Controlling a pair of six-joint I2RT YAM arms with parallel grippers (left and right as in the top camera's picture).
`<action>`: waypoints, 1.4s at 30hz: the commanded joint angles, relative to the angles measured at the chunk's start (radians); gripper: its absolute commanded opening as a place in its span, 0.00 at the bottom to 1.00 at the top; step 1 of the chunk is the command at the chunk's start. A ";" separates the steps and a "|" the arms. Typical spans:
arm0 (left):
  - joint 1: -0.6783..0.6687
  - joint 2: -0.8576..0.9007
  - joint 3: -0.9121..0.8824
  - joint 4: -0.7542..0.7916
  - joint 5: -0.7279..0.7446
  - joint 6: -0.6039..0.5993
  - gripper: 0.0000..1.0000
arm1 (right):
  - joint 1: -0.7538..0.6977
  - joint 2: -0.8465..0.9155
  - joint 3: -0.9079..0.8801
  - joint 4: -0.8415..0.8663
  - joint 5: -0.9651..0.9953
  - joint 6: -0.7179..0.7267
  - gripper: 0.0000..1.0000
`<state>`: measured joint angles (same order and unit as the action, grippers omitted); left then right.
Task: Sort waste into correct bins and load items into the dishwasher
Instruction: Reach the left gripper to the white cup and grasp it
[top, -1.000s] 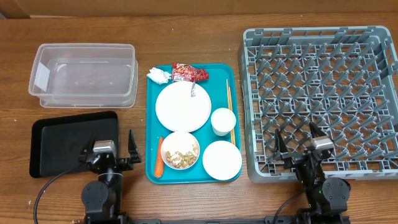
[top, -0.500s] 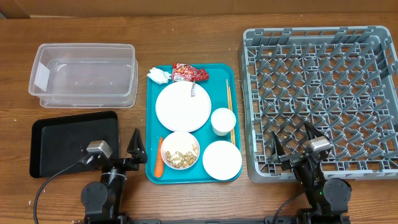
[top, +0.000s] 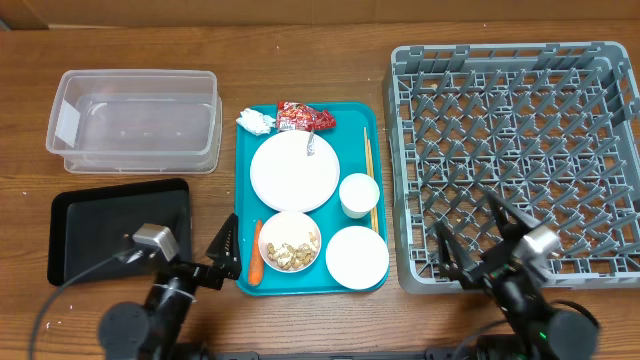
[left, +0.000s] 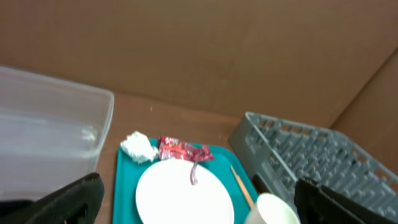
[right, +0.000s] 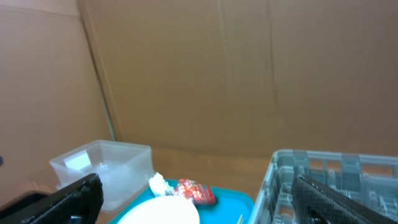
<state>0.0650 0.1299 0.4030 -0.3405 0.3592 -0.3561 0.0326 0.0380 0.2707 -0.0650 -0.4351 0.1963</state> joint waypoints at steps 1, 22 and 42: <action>0.000 0.154 0.224 -0.106 0.023 0.130 1.00 | 0.000 0.062 0.160 -0.046 -0.011 0.039 1.00; -0.040 1.143 1.353 -0.935 0.072 0.140 1.00 | 0.000 1.025 1.148 -1.134 0.030 0.033 1.00; -0.447 1.614 1.352 -1.019 -0.221 0.117 0.86 | -0.070 1.283 1.173 -1.173 0.176 0.097 1.00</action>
<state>-0.3168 1.7004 1.7370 -1.3708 0.2001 -0.2359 -0.0025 1.3472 1.3972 -1.2400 -0.2817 0.2691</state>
